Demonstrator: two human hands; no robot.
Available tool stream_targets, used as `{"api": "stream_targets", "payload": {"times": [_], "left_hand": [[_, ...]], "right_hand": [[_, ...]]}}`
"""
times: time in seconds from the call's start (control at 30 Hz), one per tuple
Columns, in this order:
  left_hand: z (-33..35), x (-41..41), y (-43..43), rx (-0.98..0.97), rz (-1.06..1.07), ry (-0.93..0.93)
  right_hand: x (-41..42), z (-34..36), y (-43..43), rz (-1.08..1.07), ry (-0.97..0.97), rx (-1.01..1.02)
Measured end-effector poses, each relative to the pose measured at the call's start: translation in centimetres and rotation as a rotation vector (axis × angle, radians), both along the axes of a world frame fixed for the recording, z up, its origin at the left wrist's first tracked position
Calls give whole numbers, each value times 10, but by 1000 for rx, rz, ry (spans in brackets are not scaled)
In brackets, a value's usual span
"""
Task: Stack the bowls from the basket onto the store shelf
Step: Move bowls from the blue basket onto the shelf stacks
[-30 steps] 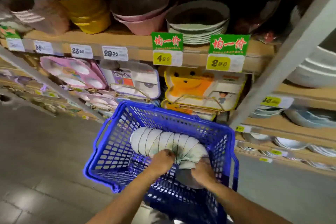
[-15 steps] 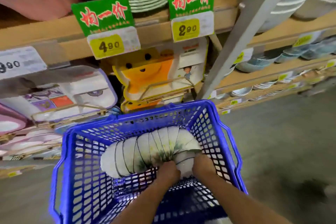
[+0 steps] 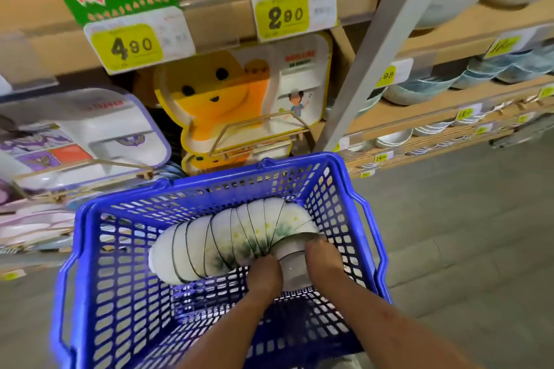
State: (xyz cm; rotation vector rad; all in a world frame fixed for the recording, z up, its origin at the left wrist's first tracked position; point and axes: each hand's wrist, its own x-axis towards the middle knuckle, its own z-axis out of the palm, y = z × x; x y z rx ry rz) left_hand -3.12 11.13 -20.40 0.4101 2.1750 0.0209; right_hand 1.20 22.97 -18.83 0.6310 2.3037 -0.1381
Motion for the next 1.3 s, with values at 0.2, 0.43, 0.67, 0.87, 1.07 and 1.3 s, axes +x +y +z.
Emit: {"api": "stream_targets", "payload": {"times": [0.2,0.43,0.67,0.87,1.07,1.3], "left_hand": [[36,-5,-12,-18,-14,-12],[143,-30,-23,5,28,-102],[250,-73,-36,155,427,-422],[334,-84,-31,292,579,-195],[376,-68,-44,715,807,140],[406,-32,-38,1447,1111,372]], "right_hand": [[-10,44,7,181,-3,-64],[-30,139,36,316,72,-216],[-53,225,67,-145,388,-1006],[-66,286,58,-486,696,-1485],[-80,347,38,-451,882,-1456],[-75,393,10,-567,796,-1510]]}}
